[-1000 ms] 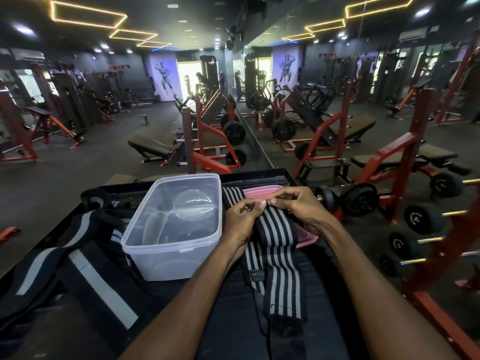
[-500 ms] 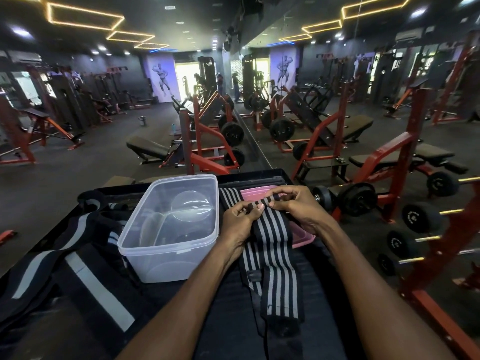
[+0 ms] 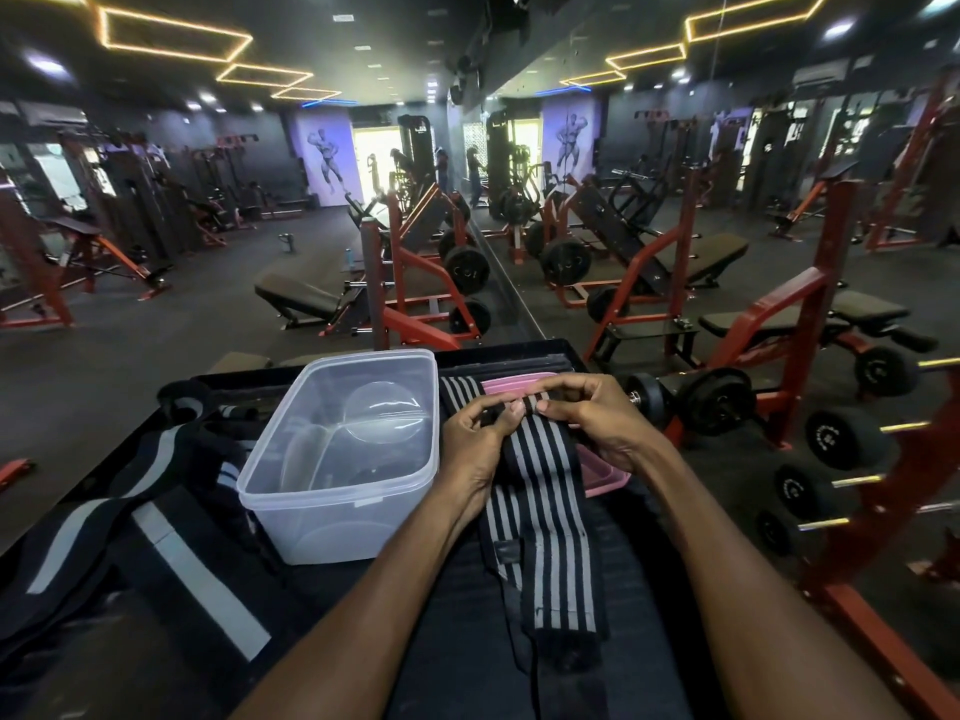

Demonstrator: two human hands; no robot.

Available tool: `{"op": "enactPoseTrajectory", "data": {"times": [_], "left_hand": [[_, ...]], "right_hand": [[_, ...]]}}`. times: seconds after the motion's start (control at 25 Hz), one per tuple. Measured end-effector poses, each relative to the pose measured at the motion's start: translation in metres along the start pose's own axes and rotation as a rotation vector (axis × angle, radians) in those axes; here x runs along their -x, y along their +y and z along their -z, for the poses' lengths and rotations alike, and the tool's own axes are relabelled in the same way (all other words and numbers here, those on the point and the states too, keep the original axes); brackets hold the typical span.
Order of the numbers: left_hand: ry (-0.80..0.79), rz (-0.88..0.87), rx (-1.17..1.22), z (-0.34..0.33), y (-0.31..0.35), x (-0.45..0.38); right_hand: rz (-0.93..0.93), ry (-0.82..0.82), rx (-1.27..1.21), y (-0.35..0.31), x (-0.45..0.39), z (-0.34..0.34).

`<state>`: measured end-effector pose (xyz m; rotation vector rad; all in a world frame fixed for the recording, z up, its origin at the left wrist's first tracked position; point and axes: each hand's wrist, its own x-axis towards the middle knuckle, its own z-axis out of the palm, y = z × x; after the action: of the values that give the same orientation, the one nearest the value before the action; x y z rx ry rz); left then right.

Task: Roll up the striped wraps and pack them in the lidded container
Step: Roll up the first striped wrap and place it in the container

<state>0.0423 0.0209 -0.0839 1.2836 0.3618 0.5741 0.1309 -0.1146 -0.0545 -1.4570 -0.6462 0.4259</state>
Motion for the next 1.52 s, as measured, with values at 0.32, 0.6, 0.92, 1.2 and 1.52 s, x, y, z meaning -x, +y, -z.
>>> {"op": "enactPoseTrajectory", "data": {"times": [0.32, 0.6, 0.92, 1.2, 1.52], "left_hand": [[-0.082, 0.114, 0.177, -0.002, 0.005, 0.003], [-0.099, 0.082, 0.199, -0.002, 0.007, 0.004], [-0.001, -0.021, -0.017, 0.001, -0.005, -0.003], [-0.134, 0.228, 0.234, -0.006, 0.006, 0.008], [-0.092, 0.161, 0.296, -0.009, -0.003, 0.003]], "right_hand": [[-0.004, 0.003, -0.064, -0.003, 0.001, -0.001], [0.005, -0.021, -0.106, 0.001, -0.002, 0.001], [-0.103, -0.035, 0.032, 0.002, 0.0, 0.001], [0.04, 0.056, -0.055, -0.004, 0.001, -0.001], [-0.029, 0.063, -0.172, -0.005, 0.0, -0.003]]}}
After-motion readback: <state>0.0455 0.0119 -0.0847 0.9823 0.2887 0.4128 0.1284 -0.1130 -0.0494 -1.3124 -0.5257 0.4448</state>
